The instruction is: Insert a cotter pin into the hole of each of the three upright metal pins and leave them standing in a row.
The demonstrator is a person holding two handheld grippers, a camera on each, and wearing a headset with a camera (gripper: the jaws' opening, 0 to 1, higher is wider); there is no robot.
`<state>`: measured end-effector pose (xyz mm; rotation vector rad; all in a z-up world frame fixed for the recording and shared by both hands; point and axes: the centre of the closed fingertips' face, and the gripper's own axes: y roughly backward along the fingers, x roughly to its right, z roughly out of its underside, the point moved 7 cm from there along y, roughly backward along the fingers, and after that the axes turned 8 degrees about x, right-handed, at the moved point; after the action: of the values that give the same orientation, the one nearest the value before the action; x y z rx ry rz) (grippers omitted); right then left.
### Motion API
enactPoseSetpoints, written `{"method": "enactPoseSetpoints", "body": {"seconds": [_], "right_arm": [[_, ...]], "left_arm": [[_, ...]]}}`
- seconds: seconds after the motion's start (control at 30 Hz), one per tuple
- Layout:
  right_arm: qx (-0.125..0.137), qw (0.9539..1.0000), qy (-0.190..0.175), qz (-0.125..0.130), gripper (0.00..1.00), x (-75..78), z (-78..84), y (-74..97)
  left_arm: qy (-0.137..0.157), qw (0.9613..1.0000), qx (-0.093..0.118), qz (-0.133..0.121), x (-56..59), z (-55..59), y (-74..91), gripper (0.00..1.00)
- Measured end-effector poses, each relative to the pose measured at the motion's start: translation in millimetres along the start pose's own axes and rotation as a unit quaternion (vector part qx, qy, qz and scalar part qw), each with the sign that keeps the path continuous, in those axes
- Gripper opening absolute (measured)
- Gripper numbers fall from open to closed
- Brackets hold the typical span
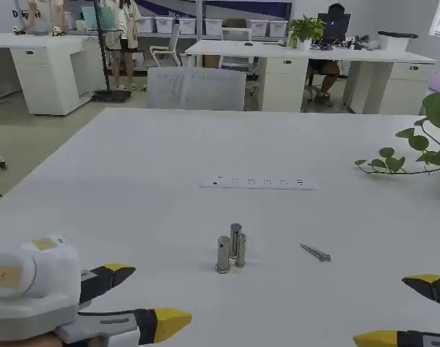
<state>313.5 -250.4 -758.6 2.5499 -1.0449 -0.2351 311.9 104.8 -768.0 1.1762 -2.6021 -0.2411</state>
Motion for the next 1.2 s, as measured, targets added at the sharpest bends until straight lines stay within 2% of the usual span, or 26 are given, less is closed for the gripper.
{"method": "enactPoseSetpoints", "body": {"seconds": [1.2], "right_arm": [[0.006,1.0000,-0.001,0.001,0.84,0.9,-2.1,-0.1]], "left_arm": [[-0.003,1.0000,-0.001,-0.001,0.2,-2.3,1.5,0.76]]}}
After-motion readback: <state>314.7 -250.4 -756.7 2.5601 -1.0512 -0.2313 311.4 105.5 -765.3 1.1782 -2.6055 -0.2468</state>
